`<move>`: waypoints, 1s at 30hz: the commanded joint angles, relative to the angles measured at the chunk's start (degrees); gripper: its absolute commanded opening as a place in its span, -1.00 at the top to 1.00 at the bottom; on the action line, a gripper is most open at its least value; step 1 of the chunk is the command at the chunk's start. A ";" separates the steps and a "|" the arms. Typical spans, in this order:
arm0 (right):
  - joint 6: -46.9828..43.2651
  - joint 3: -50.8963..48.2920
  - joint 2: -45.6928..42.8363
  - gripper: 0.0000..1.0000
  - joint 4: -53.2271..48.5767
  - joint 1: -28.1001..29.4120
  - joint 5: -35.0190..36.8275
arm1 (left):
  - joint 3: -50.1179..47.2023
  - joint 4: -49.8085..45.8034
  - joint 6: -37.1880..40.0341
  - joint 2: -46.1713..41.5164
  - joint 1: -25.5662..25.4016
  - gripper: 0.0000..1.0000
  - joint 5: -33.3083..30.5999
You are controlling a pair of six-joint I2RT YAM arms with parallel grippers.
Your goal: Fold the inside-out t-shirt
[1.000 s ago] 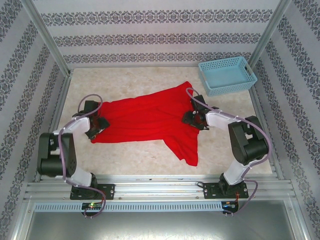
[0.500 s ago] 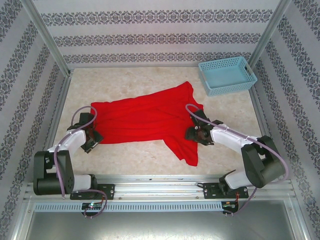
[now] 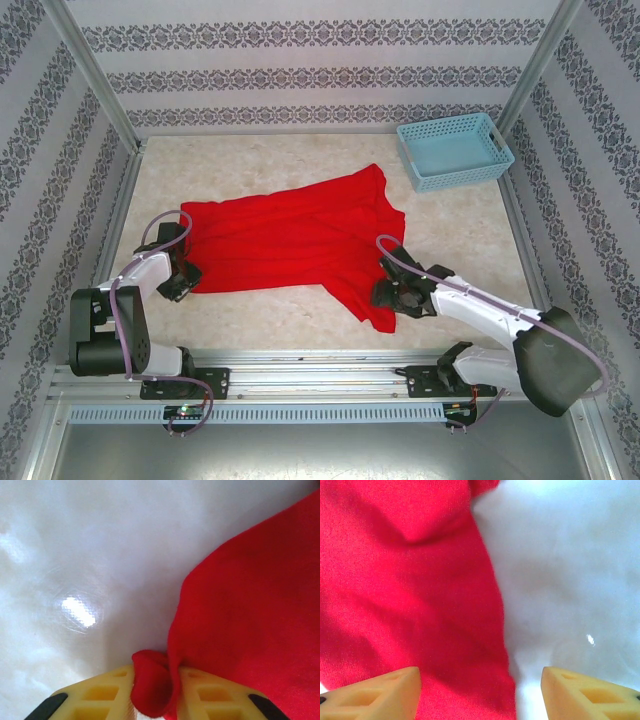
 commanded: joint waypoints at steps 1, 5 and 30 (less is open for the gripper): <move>6.06 -0.82 -1.15 -0.27 -5.58 3.66 2.16 | -2.05 8.96 1.54 1.82 -0.12 0.58 5.59; 10.17 -1.69 -2.18 -0.20 -8.51 8.03 3.62 | -1.96 8.89 2.35 1.41 -0.17 0.60 6.20; 13.19 1.80 -20.67 1.00 -21.56 11.10 12.30 | -3.82 4.08 1.19 -10.22 -3.51 0.80 5.45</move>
